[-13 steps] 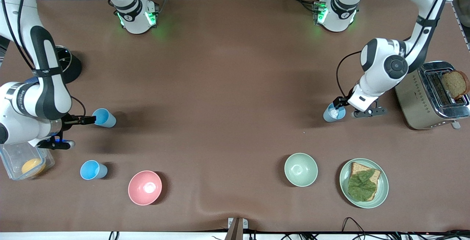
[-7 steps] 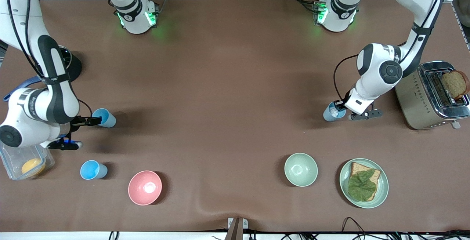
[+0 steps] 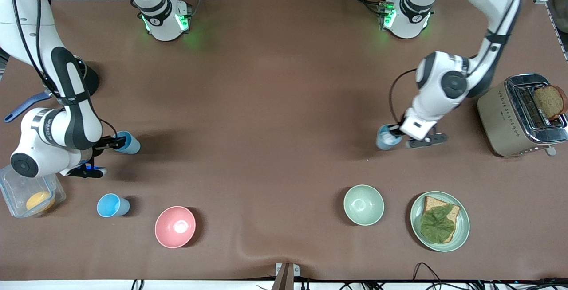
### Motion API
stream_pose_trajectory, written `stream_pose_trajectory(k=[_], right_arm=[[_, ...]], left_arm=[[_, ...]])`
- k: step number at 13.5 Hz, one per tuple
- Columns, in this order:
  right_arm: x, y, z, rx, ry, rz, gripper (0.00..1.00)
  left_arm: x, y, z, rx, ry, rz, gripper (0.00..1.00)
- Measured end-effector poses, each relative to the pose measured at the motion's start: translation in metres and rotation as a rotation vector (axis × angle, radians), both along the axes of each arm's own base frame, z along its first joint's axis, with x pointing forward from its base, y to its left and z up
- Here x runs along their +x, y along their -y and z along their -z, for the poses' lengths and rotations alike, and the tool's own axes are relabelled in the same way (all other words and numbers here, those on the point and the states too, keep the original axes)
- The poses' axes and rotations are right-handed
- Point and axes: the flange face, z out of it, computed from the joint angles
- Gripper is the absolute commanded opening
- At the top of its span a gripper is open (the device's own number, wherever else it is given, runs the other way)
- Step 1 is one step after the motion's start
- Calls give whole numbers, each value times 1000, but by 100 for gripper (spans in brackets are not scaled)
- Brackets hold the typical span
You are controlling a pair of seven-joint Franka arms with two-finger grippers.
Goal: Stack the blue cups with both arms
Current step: 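Carry the blue cup to mid-table with the left gripper while the right lifts its cup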
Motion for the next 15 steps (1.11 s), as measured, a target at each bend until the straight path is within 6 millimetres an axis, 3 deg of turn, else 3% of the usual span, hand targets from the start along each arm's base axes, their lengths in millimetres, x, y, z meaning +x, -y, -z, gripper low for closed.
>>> stream_pose_trajectory(k=[4, 6, 9, 11, 13, 14, 15], right_arm=[[-1, -3, 1, 3, -4, -3, 0], [0, -4, -1, 3, -1, -5, 0], [-1, -8, -19, 7, -10, -10, 0], [1, -22, -49, 20, -5, -24, 0], [1, -53, -83, 63, -3, 16, 0], [0, -72, -99, 95, -8, 56, 0], [-1, -92, -112, 119, -12, 96, 0]], left_arm=[[-31, 163, -3, -75, -5, -94, 0], [-42, 223, 5, -113, -22, -142, 0], [-61, 288, 34, -126, -52, -177, 0], [-69, 309, 37, -106, -28, -173, 0], [-80, 328, 36, -100, -9, -178, 0], [-85, 336, 37, -103, -6, -185, 4], [-89, 342, 37, -106, -5, -192, 52]])
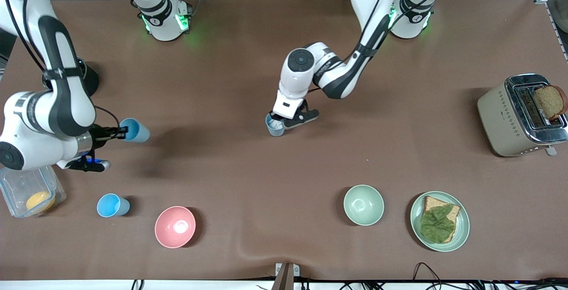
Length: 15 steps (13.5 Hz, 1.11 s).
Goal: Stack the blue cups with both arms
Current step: 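Carry the blue cup to mid-table with the left gripper while the right lifts its cup, then release the cup and withdraw the left gripper while the right gripper approaches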
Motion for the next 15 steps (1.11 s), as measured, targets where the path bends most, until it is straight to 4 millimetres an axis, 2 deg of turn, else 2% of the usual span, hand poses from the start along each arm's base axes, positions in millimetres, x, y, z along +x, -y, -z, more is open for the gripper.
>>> stream_pose_trajectory(k=[1, 3, 5, 6, 7, 8, 10, 12, 14, 15], right_arm=[[0, -20, -9, 8, -5, 35, 0], [-2, -71, -18, 7, -20, 94, 0], [-4, -122, -24, 31, -31, 146, 0], [-6, -140, -26, 46, -35, 169, 0], [-7, -153, -27, 52, -38, 185, 0], [-8, -163, -27, 51, -39, 200, 0], [-11, -191, -29, 31, -40, 241, 0], [-16, -230, -32, 30, -29, 280, 0], [-28, -286, -34, 31, 9, 302, 0], [-40, -323, -35, 27, 41, 300, 0]], left_arm=[[-1, 2, 0, 0, -1, -7, 100], [-3, 2, 4, 20, -18, -11, 100], [4, 2, -9, 47, -33, -18, 100], [13, 2, -30, 67, -41, -25, 100], [23, 0, -63, 90, -46, -37, 100], [33, -6, -102, 105, -44, -53, 100], [52, -35, -190, 101, -8, -105, 100], [73, -82, -259, 71, 36, -183, 100], [102, -145, -305, 50, 70, -262, 100], [115, -181, -321, 62, 76, -260, 100]])
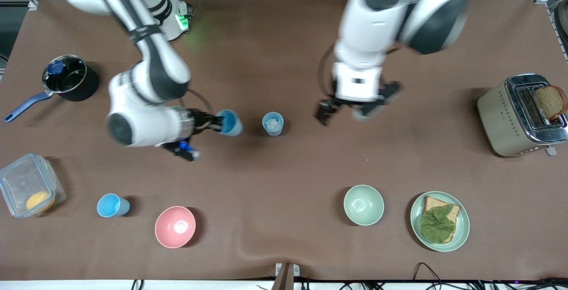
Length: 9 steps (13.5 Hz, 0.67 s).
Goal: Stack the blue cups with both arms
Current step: 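Release the cup and withdraw the left gripper while the right gripper approaches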
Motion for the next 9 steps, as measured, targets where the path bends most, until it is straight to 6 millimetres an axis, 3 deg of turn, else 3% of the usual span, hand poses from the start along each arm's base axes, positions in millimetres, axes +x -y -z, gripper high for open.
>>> stream_pose_trajectory(k=[2, 3, 5, 9], right_arm=[[-32, -70, -1, -7, 55, -17, 0], [-44, -90, 1, -8, 73, -26, 0], [-48, -99, 10, -10, 88, -25, 0], [-42, -90, 36, -47, 82, -26, 0]], left_arm=[[15, -66, -19, 56, -33, 72, 100], [20, -95, -26, 79, -45, 123, 100], [25, -133, -42, 103, -41, 215, 100], [24, -198, -67, 132, -50, 298, 100]])
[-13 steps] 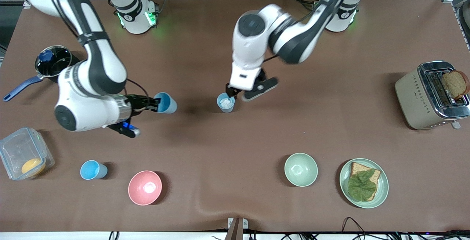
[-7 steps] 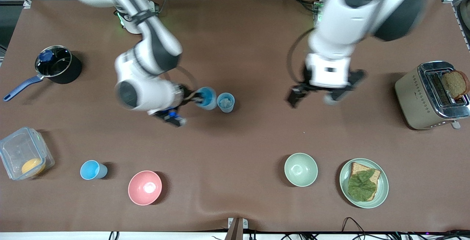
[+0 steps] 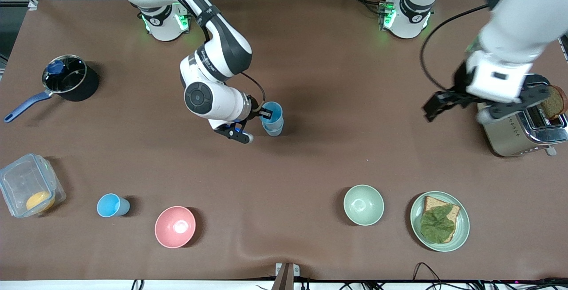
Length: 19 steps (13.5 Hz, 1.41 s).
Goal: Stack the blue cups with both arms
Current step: 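Release the cup and withdraw the left gripper while the right gripper approaches, then lower the held blue cup into the placed cup with the right gripper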
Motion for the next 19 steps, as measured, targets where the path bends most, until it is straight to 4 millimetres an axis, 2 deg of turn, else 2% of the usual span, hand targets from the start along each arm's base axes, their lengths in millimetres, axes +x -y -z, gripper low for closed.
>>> stream_pose_trajectory(k=[3, 6, 9, 12, 13, 14, 15, 19], right_arm=[[-7, -2, 12, -20, -13, -17, 0], [-11, -6, 13, -22, -14, -27, 0], [-17, -12, 19, -44, -4, -38, 0], [-17, -11, 26, -57, -3, -40, 0], [-16, -10, 26, -59, -2, -36, 31], [-14, -7, 26, -60, -2, -29, 78], [-10, -3, 26, -62, -2, -15, 100], [6, 8, 12, -56, 7, 18, 100]], left_arm=[[2, -44, -8, 4, -6, 70, 100], [-1, -66, -8, 17, -51, 113, 100], [-6, -75, -10, 20, -72, 108, 100], [-14, -72, -15, 22, -89, 115, 100], [-16, -72, -18, 22, -92, 114, 100], [-18, -73, -20, 23, -92, 113, 100], [-20, -74, -22, 23, -91, 111, 100], [-21, -75, -22, 23, -93, 112, 100]])
